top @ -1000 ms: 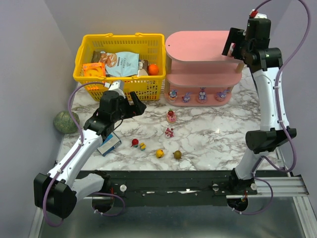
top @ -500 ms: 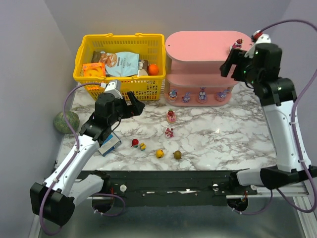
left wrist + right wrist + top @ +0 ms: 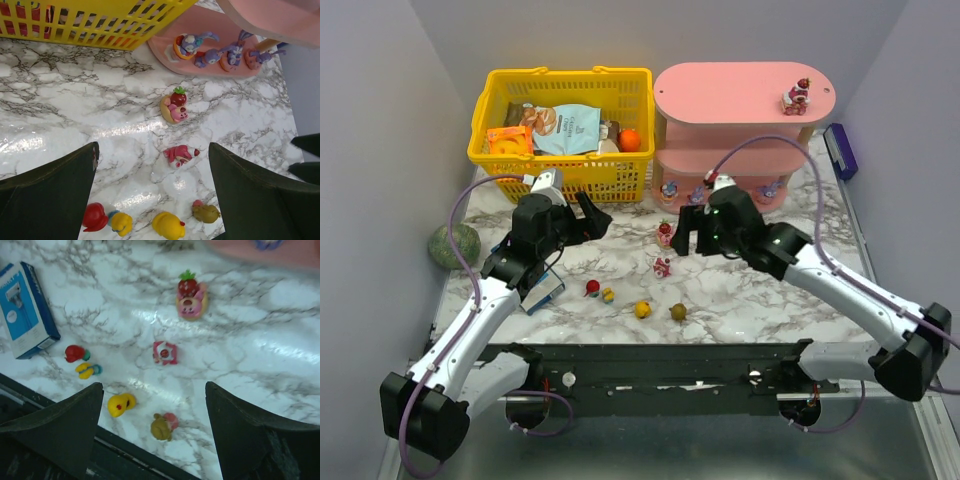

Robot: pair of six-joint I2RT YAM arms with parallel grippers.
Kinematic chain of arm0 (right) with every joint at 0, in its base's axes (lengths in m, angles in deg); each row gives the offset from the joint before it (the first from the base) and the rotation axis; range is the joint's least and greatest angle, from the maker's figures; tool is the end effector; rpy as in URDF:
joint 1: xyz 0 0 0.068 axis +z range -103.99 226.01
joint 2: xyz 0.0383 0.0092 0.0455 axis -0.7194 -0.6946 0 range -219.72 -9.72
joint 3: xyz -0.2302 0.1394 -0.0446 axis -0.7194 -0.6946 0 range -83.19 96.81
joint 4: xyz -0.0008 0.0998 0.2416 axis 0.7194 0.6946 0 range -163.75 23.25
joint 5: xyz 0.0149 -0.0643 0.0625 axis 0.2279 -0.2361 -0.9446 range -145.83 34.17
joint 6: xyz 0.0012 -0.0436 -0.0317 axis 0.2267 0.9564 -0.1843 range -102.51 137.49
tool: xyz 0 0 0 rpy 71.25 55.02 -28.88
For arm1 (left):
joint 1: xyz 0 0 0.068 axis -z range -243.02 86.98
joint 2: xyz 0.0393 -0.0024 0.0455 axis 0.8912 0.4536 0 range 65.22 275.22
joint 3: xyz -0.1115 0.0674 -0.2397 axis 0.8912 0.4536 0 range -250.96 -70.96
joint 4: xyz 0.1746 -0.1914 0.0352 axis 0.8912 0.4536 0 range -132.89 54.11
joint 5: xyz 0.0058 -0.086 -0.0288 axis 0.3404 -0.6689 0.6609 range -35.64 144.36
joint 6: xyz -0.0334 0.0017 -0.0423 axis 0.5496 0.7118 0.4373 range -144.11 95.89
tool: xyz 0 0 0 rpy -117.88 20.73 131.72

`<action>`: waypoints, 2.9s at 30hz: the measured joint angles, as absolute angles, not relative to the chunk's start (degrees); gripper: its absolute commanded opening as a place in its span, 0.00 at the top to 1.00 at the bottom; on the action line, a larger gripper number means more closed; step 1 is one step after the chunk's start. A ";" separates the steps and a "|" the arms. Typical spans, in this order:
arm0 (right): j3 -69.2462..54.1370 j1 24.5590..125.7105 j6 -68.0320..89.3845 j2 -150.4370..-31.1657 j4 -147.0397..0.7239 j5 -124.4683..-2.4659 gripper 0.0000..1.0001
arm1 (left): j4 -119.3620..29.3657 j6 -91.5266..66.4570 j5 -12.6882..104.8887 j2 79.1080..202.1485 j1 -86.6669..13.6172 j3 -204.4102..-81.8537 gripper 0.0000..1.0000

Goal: Place and organize the plastic toys onto the shelf

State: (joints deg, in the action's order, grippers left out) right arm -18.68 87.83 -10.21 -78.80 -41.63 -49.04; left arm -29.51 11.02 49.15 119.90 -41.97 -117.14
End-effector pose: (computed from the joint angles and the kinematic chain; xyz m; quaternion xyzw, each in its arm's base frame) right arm 0.1983 0.1718 0.3350 -0.0833 0.8887 0.2118 0.3980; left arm 0.2043 -0.0821 0.3112 -0.0762 0.8245 -0.2967 0.4758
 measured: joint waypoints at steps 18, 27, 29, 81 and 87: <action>-9.24 101.45 -53.31 -110.97 -29.74 -30.50 0.15 | -29.29 11.30 49.10 120.31 -42.03 -117.09 0.01; -9.21 101.45 -56.02 -117.29 -32.48 -30.37 0.16 | -27.85 11.26 49.10 120.42 -42.03 -117.00 0.01; -8.91 101.45 -56.22 -118.40 -32.80 -30.09 0.17 | -27.41 11.24 49.10 120.44 -42.03 -117.00 0.01; -5.63 97.95 -27.30 -100.28 -33.74 -26.96 0.86 | -27.43 11.09 47.62 121.86 -42.03 -116.85 0.01; 1.74 96.01 -20.57 -95.41 -30.75 -27.97 0.85 | -27.41 11.13 47.62 122.24 -42.03 -117.09 0.01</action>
State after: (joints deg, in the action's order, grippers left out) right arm 1.74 96.01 -20.57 -95.41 -30.75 -27.97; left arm -27.41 11.13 47.62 122.24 -42.03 -117.09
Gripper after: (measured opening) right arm 0.578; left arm 0.988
